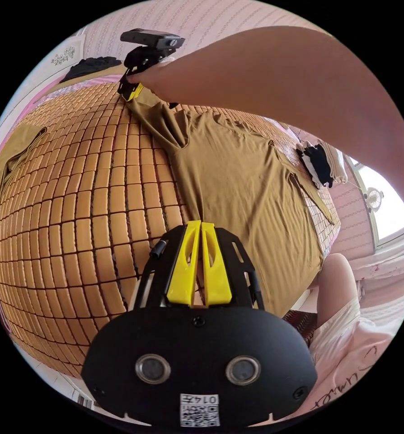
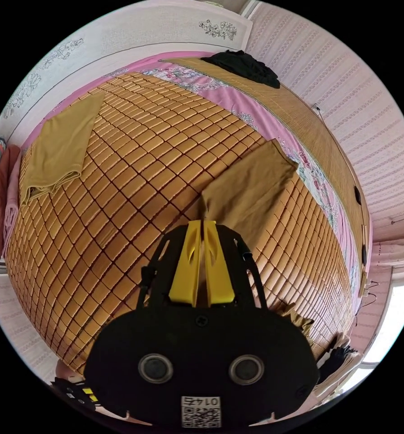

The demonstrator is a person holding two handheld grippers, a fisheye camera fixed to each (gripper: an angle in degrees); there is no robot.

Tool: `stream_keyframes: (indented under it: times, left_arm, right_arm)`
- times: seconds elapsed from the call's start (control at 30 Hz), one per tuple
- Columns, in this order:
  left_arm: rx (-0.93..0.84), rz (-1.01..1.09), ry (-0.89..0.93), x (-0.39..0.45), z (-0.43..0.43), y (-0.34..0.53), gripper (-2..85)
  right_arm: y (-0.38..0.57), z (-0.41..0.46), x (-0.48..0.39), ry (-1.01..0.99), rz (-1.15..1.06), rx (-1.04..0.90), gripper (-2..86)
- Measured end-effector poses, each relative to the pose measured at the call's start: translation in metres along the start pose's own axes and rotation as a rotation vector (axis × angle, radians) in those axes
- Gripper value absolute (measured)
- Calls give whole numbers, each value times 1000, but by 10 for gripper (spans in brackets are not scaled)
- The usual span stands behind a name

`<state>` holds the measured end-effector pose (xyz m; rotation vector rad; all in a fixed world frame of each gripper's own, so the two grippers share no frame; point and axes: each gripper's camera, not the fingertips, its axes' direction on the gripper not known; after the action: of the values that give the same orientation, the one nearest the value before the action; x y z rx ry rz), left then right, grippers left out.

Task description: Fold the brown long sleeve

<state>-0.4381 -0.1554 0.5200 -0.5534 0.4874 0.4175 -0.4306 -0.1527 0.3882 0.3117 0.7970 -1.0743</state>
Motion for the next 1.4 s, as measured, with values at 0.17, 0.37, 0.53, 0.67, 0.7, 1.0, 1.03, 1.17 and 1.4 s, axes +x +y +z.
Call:
stream_keyframes:
  times: [0.17, 0.37, 0.53, 0.67, 0.7, 1.0, 1.03, 1.17, 1.4]
  left_arm:
    - [53, -35, 8, -9, -19, 4, -10]
    - [357, -67, -76, -18, -87, 33, -8]
    - [507, -284, -171, -67, -136, 82, 12]
    - [446, -429, -159, -101, -140, 105, 46]
    - [437, -462, -126, -107, -139, 109, 53]
    - [262, -463, -340, -90, -119, 78, 24]
    - [248, -441, -352, -87, -120, 76, 9]
    - [425, -458, -470, -69, -155, 93, -5]
    - [405, -117, -221, -13, -134, 60, 55]
  right_arm:
    - [3, -64, -14, -154, -202, 195, -8]
    - [67, -176, -20, -416, -603, 485, -6]
    - [59, -149, -17, -315, -523, 337, 7]
    - [47, -114, -22, -414, -508, 139, 39]
    - [43, -109, -26, -433, -491, 113, 49]
    - [11, -88, -139, -331, -674, 59, 76]
    - [7, -86, -146, -349, -680, 45, 77]
    - [-10, -95, -194, -469, -764, 50, 81]
    - [-43, -117, -170, -538, -612, 143, 65]
